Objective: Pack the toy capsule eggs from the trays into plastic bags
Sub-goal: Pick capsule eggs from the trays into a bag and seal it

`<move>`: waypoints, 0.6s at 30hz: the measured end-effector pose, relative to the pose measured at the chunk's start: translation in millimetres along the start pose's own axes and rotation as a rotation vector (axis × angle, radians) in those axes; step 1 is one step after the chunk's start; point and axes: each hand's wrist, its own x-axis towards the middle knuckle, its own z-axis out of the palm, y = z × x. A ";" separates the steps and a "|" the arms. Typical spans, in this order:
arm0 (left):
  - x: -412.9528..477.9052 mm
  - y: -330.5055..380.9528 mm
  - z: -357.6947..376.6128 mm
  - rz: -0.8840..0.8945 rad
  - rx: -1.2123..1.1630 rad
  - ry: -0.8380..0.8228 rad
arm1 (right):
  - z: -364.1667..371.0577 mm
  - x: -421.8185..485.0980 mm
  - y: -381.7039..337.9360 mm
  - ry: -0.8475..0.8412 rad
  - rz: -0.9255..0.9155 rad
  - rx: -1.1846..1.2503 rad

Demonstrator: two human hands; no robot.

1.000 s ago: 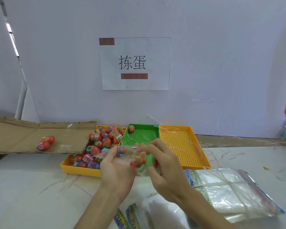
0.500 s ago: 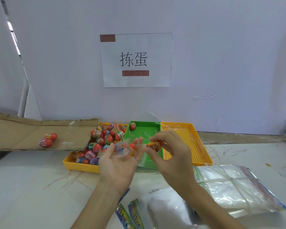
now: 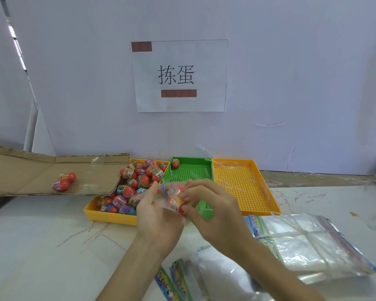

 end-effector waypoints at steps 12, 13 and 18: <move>3.0 -1.1 -3.7 0.020 0.015 -0.049 | 0.1 -0.3 5.5 -0.043 -0.070 -0.232; 2.5 -1.0 -3.5 0.012 0.017 -0.037 | -0.9 -0.3 5.7 -0.051 -0.066 -0.231; 1.0 2.2 -4.4 -0.031 0.023 -0.013 | -0.4 -4.8 4.2 -0.128 -0.065 -0.203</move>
